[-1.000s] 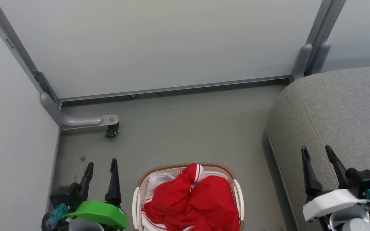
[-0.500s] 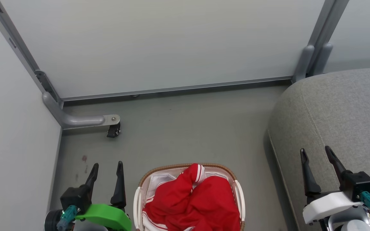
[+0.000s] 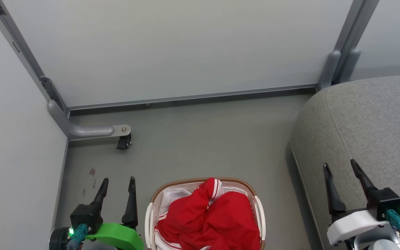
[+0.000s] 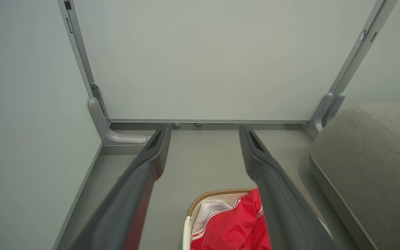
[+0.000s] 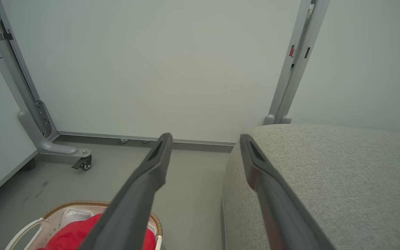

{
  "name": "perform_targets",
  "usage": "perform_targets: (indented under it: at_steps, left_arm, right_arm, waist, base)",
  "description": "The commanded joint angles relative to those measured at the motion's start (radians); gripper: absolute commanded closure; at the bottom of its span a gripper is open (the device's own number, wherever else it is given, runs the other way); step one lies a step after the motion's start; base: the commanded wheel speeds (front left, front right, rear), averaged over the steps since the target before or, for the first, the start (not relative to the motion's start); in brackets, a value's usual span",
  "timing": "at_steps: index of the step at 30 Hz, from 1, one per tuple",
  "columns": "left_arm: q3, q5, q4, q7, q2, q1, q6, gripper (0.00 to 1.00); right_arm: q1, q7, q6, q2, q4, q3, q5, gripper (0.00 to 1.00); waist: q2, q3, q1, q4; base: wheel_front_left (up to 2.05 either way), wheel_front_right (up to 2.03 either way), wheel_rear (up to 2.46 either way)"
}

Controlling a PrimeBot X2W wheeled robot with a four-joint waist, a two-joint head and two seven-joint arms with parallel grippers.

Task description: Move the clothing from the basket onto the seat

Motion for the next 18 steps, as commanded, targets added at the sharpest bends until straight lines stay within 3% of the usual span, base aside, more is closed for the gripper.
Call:
perform_targets:
  at_steps: [1,18]
  left_arm:
    - [0.003,-0.004,0.004,-0.001,0.006,0.004,0.004,0.0]
    - [-0.002,-0.008,0.008,-0.001,0.006,0.005,0.005,0.0]
  right_arm:
    - [0.017,-0.005,0.0,-0.006,0.003,0.0,-0.004,0.0]
    - [0.013,-0.005,0.0,-0.006,-0.004,-0.002,-0.003,0.0]
  waist:
    - [-0.0001,0.0,0.0,0.0]
    - [-0.0001,0.005,0.0,-0.001]
  base:
    - [0.0,0.0,0.0]
    - [0.0,0.0,0.0]
